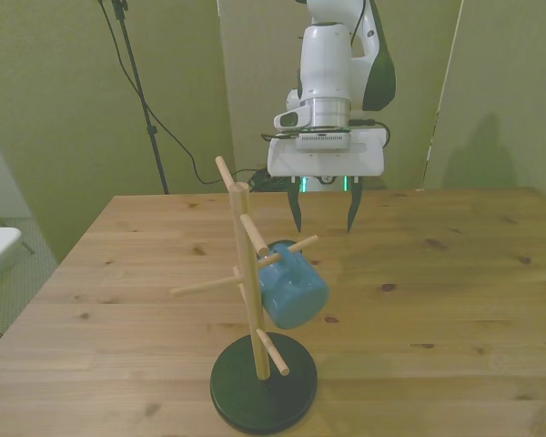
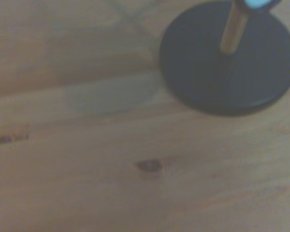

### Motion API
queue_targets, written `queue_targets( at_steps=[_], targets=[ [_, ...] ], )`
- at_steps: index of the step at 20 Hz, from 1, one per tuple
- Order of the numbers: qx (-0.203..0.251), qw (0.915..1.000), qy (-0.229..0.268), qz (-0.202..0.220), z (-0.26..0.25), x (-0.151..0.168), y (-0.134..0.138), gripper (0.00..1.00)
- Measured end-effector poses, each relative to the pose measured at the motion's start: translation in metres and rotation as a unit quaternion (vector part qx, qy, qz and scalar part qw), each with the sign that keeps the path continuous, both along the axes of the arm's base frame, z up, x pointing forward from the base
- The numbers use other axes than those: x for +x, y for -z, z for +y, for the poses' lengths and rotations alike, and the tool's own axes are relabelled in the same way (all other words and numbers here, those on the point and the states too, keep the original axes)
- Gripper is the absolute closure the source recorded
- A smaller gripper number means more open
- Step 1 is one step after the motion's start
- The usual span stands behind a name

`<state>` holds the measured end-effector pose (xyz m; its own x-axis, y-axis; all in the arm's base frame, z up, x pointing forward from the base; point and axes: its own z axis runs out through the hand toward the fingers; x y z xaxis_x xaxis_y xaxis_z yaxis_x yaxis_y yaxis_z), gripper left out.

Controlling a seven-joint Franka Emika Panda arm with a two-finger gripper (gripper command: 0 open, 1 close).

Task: Unload the mug

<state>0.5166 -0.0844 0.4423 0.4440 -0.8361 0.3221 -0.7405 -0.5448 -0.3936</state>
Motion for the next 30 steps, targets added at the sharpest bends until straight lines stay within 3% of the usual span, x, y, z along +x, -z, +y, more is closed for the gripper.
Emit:
queue_targets(
  at_steps=[13, 26, 27, 30],
  targets=[
    [-0.034, 0.9944, 0.002, -0.1, -0.026, 0.072, -0.033, 0.0],
    [-0.061, 0.9906, -0.057, -0.108, -0.016, 0.138, -0.015, 0.0],
    [-0.061, 0.9905, -0.058, -0.108, -0.016, 0.14, -0.014, 1.0],
    [-0.062, 0.9902, -0.059, -0.11, -0.016, 0.144, -0.014, 1.0]
  ],
)
